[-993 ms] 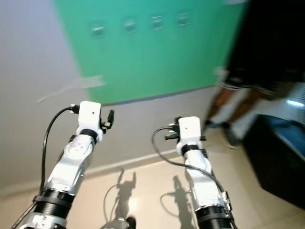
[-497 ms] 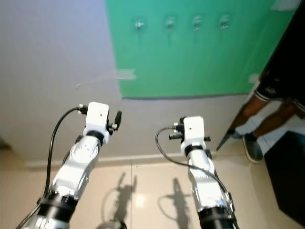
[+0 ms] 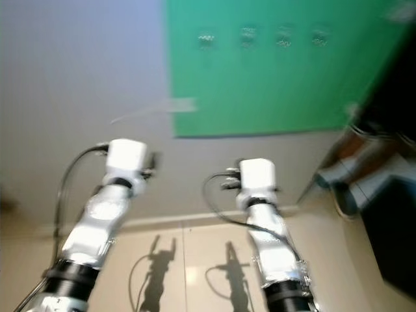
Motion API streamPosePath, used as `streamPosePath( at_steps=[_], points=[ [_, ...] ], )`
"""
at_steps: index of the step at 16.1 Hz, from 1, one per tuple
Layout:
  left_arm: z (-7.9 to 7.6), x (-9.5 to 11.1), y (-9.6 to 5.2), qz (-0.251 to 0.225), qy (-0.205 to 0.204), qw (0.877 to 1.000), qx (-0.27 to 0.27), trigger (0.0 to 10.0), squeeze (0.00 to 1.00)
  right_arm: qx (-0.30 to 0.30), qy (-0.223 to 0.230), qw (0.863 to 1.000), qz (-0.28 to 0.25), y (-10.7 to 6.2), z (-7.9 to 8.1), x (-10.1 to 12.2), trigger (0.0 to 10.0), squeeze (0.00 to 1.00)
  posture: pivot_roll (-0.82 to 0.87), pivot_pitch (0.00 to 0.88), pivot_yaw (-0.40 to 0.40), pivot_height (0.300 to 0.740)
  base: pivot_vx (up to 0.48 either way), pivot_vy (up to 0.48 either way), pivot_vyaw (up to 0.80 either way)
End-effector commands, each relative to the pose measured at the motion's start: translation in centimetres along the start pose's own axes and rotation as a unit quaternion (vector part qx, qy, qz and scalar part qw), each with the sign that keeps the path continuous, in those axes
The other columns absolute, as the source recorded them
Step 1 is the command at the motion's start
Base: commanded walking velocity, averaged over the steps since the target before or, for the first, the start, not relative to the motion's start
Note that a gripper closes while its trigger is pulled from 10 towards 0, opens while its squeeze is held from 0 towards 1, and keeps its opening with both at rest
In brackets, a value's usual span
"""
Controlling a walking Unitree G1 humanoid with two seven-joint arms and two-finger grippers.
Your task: Hang keys on a hook
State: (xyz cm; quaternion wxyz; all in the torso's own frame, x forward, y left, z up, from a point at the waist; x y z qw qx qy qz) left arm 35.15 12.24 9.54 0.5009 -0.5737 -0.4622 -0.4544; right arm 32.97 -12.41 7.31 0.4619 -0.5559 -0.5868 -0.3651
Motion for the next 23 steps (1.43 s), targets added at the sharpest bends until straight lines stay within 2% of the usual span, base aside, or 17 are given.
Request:
streamPosePath(
  at_steps=[1, 3, 4, 5, 6, 8, 9, 11, 13, 14, 15, 19, 23],
  points=[
    [-0.9, 0.0, 0.0, 0.005, -0.024, 1.0, -0.013, 10.0, 0.0, -0.027, -0.012, 0.999, 0.013, -0.6, -2.1, -1.0, 10.0, 0.0, -0.02, 0.0, 0.009, 0.74, 0.398, 0.266, 0.0],
    [-0.6, -0.1, -0.2, 0.006, -0.04, 0.999, -0.012, 10.0, 0.0, -0.061, -0.006, 0.998, 0.032, -1.1, -3.8, -2.2, 10.0, 0.0, -0.01, 0.0, 0.01, 0.74, 0.398, 0.266, 0.0],
    [-0.5, -0.1, -0.6, 0.002, -0.039, 0.999, -0.017, 10.0, 0.0, -0.074, -0.01, 0.996, 0.041, -1.8, -4.7, -2.9, 10.0, 0.0, -0.01, 0.0, 0.017, 0.74, 0.24, 0.0, 0.0],
    [0.1, -0.5, -1.0, 0.019, -0.034, 0.999, -0.014, 10.0, 0.0, -0.083, -0.02, 0.995, 0.057, -2.9, -5.5, -3.7, 10.0, 0.0, -0.01, 0.0, 0.024, 0.74, 0.0, 0.0, 0.0],
    [0.3, -0.7, -1.3, 0.023, -0.035, 0.999, -0.014, 10.0, 0.0, -0.083, -0.023, 0.995, 0.059, -3.3, -5.6, -3.8, 10.0, 0.0, -0.01, 0.0, 0.031, 0.74, 0.0, 0.0, 0.0],
    [2.3, -1.7, -2.5, 0.049, -0.033, 0.998, 0.01, 10.0, 0.0, -0.08, -0.046, 0.993, 0.069, -5.2, -5.9, -3.9, 10.0, 0.0, -0.01, 0.0, 0.048, 0.74, 0.0, 0.0, 0.0],
    [2.6, -1.6, -3.0, 0.048, -0.037, 0.998, 0.012, 10.0, 0.0, -0.082, -0.046, 0.993, 0.069, -5.7, -6.0, -3.5, 10.0, 0.0, -0.01, 0.0, 0.051, 0.74, 0.0, 0.0, 0.0],
    [2.3, -1.2, -3.9, 0.044, -0.037, 0.998, 0.005, 10.0, 0.0, -0.077, -0.045, 0.993, 0.072, -6.9, -5.6, -3.1, 10.0, 0.0, 0.0, 0.0, 0.048, 0.74, 0.0, 0.0, 0.0],
    [1.6, -1.7, -5.1, 0.05, -0.026, 0.998, -0.016, 10.0, 0.0, -0.087, -0.021, 0.991, 0.1, -8.5, -4.6, -4.1, 10.0, 0.0, 0.0, 0.0, 0.032, 0.74, 0.0, 0.0, 0.0],
    [1.7, -1.5, -5.4, 0.046, -0.028, 0.998, -0.013, 10.0, 0.0, -0.084, -0.019, 0.99, 0.107, -9.0, -4.0, -4.2, 10.0, 0.0, 0.0, 0.0, 0.03, 0.74, 0.0, 0.0, 0.0],
    [1.9, -1.0, -5.3, 0.037, -0.024, 0.999, -0.01, 10.0, 0.0, -0.082, -0.016, 0.991, 0.107, -9.0, -3.8, -3.9, 10.0, 0.0, 0.0, 0.0, 0.029, 0.74, 0.0, 0.0, 0.0],
    [1.1, 0.3, -4.0, 0.016, -0.008, 1.0, -0.009, 10.0, 0.0, -0.077, -0.036, 0.992, 0.093, -7.2, -4.2, -3.0, 10.0, 0.0, 0.0, 0.0, 0.03, 0.74, 0.0, 0.0, 0.0],
    [0.7, 0.0, -3.8, 0.026, -0.008, 1.0, -0.01, 10.0, 0.0, -0.077, -0.039, 0.992, 0.091, -6.1, -4.2, -2.7, 10.0, 0.0, -0.01, 0.0, 0.031, 0.74, 0.288, 0.382, 0.0]
  ],
)
Point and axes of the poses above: a point about 5 cm out from each wrist's last joint towards the gripper, its own y axis pointing out of the wrist towards the gripper, its own x axis along the axis of the wrist's last joint, z = x × y, the point moved 4 cm from there along y, pointing out of the wrist towards the gripper, and after that the axes turned 13 degrees about -y, right-handed, at the moved point
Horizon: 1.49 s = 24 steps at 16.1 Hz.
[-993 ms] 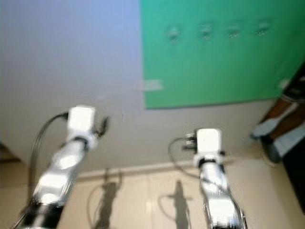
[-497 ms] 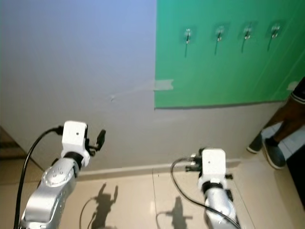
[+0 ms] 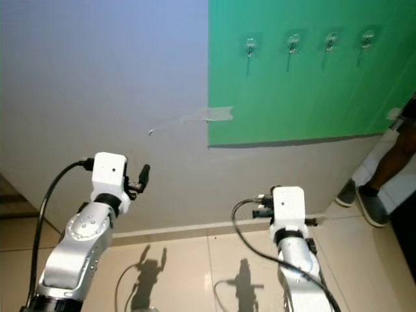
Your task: Hang keys on a hook
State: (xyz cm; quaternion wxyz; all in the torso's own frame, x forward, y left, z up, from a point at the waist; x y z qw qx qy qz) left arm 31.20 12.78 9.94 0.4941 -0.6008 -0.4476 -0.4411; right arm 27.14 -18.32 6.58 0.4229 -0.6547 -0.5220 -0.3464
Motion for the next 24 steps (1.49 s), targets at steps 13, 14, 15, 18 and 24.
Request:
streamPosePath(
  at_steps=[13, 14, 15, 18, 24],
  points=[
    [0.1, 0.7, 1.6, 0.0, 0.013, 1.0, 0.022, 10.0, 0.0, 0.025, -0.001, 1.0, -0.011, 1.4, 1.7, 0.9, 10.0, 0.0, -0.01, 0.0, 0.03, 0.74, 0.128, -0.041, 0.0],
    [0.2, 0.7, 1.7, 0.001, 0.012, 1.0, 0.024, 10.0, 0.0, 0.026, -0.002, 1.0, -0.011, 1.4, 1.7, 0.9, 10.0, 0.0, -0.01, 0.0, 0.025, 0.74, 0.266, -0.394, 0.0],
    [0.3, 0.7, 1.7, 0.001, 0.011, 1.0, 0.027, 10.0, 0.0, 0.027, -0.002, 1.0, -0.012, 1.5, 1.7, 1.0, 10.0, 0.0, -0.01, 0.0, 0.025, 0.74, 0.289, -0.382, 0.0],
    [0.6, 0.6, 1.6, 0.004, 0.012, 0.999, 0.037, 10.0, 0.0, 0.035, -0.005, 0.999, -0.013, 2.0, 1.9, 1.1, 10.0, 0.0, 0.01, 0.0, 0.011, 0.74, 0.326, -0.349, 0.0],
    [0.9, 0.7, 1.3, 0.0, 0.014, 0.999, 0.042, 10.0, 0.0, 0.037, -0.013, 0.999, -0.027, 2.7, 1.9, 1.8, 10.0, 0.0, 0.04, 0.0, -0.013, 0.74, 0.329, -0.345, 0.0]
  ],
)
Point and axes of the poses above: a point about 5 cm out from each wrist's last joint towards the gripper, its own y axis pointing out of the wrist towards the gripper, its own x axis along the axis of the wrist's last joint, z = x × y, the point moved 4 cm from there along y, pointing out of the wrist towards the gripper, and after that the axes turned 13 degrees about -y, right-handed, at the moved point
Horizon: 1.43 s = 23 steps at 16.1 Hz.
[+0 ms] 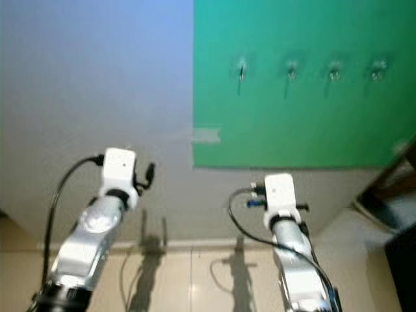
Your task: Hang keys on a hook
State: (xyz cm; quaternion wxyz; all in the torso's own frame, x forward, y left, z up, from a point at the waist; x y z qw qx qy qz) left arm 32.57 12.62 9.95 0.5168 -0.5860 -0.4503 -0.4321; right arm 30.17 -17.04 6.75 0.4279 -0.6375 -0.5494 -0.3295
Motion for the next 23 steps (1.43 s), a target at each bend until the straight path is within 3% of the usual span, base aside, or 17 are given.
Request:
streamPosePath(
  at_steps=[1, 5, 9, 13, 19, 21, 23],
  points=[
    [1.0, 0.5, -0.1, -0.008, 0.002, 1.0, 0.015, 10.0, 0.0, 0.007, -0.001, 1.0, -0.012, 0.3, 0.5, 0.7, 10.0, 0.0, 0.05, 0.0, -0.019, 0.74, 0.326, -0.349, 0.0],
    [0.6, 0.4, -0.4, -0.009, 0.005, 1.0, 0.007, 10.0, 0.0, 0.015, -0.003, 1.0, -0.017, 0.7, 0.8, 1.1, 10.0, 0.0, 0.06, 0.0, -0.026, 0.74, 0.29, -0.378, 0.0],
    [-0.3, 0.7, -0.4, -0.015, 0.016, 1.0, -0.022, 10.0, 0.0, 0.022, -0.002, 1.0, -0.02, 0.7, 1.3, 1.3, 10.0, 0.0, 0.05, 0.0, -0.016, 0.74, 0.0, -0.459, 0.0],
    [-0.4, 0.7, -0.4, -0.016, 0.016, 0.999, -0.023, 10.0, 0.0, 0.022, -0.002, 1.0, -0.021, 0.7, 1.2, 1.4, 10.0, 0.0, 0.05, 0.0, -0.014, 0.74, 0.0, -0.48, 0.0],
    [-2.2, 0.3, -1.2, -0.012, -0.015, 0.998, -0.052, 10.0, 0.0, -0.027, -0.082, 0.99, -0.114, 1.6, -4.5, 9.2, 10.0, 0.0, 0.0, 0.0, -0.028, 0.74, 0.0, 0.0, 0.0],
    [-2.7, -0.1, -1.5, -0.007, -0.019, 0.998, -0.055, 10.0, 0.0, -0.03, -0.098, 0.985, -0.138, 2.8, -5.7, 11.1, 10.0, 0.0, 0.02, 0.0, -0.055, 0.74, 0.0, 0.0, 0.0],
    [-2.7, -0.2, -1.9, -0.006, -0.02, 0.999, -0.05, 10.0, 0.0, -0.014, -0.119, 0.979, -0.163, 4.0, -5.7, 13.3, 10.0, 0.0, 0.04, 0.0, -0.077, 0.74, 0.0, 0.0, 0.0]
  ],
)
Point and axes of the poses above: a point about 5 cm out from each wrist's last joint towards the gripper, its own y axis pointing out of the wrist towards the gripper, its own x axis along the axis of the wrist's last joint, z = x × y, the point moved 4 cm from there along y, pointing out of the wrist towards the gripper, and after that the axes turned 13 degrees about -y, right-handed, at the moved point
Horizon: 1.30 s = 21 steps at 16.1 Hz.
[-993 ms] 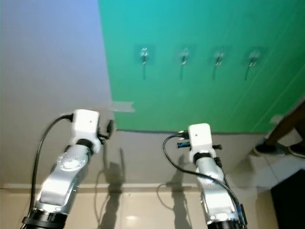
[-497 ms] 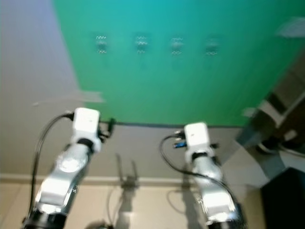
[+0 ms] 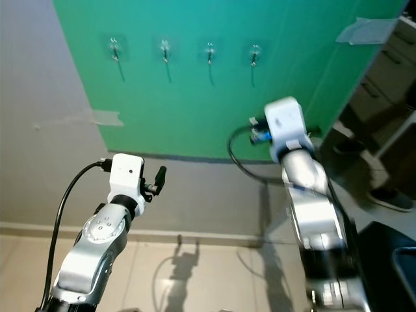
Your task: Hang keys on a hook
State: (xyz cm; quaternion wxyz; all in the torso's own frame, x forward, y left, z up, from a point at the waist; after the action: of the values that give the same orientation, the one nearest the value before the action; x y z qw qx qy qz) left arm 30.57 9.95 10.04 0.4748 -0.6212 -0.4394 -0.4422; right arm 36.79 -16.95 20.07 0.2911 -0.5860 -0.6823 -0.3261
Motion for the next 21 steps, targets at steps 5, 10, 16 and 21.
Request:
streamPosePath(
  at_steps=[5, 10, 16, 21],
  points=[
    [0.7, 0.5, -1.0, -0.013, -0.001, 1.0, 0.028, 10.0, 0.0, 0.033, -0.022, 0.998, -0.048, 3.4, -0.3, 2.9, 10.0, 0.0, 0.1, 0.0, -0.14, 0.74, 0.0, 0.0, 0.0],
    [-1.6, 0.3, -1.3, -0.002, 0.01, 0.999, -0.037, 10.0, 0.0, 0.04, -0.064, 0.994, -0.083, 6.3, -1.7, 5.1, 10.0, 0.0, 0.15, 0.0, -0.187, 0.74, 0.0, 0.0, 0.0],
    [-5.1, 0.7, -1.2, -0.001, 0.012, 0.992, -0.124, 10.0, 0.0, 0.026, -0.101, 0.99, -0.1, 7.5, -3.4, 5.8, 10.0, 0.0, 0.12, 0.0, -0.191, 0.74, 0.0, 0.0, 0.0],
    [-5.3, 0.8, -1.1, -0.002, 0.011, 0.992, -0.129, 10.0, 0.0, 0.049, -0.119, 0.983, -0.127, 8.0, -1.9, 6.4, 10.0, 0.0, 0.12, 0.0, -0.197, 0.74, 0.0, 0.0, 0.0]
  ],
)
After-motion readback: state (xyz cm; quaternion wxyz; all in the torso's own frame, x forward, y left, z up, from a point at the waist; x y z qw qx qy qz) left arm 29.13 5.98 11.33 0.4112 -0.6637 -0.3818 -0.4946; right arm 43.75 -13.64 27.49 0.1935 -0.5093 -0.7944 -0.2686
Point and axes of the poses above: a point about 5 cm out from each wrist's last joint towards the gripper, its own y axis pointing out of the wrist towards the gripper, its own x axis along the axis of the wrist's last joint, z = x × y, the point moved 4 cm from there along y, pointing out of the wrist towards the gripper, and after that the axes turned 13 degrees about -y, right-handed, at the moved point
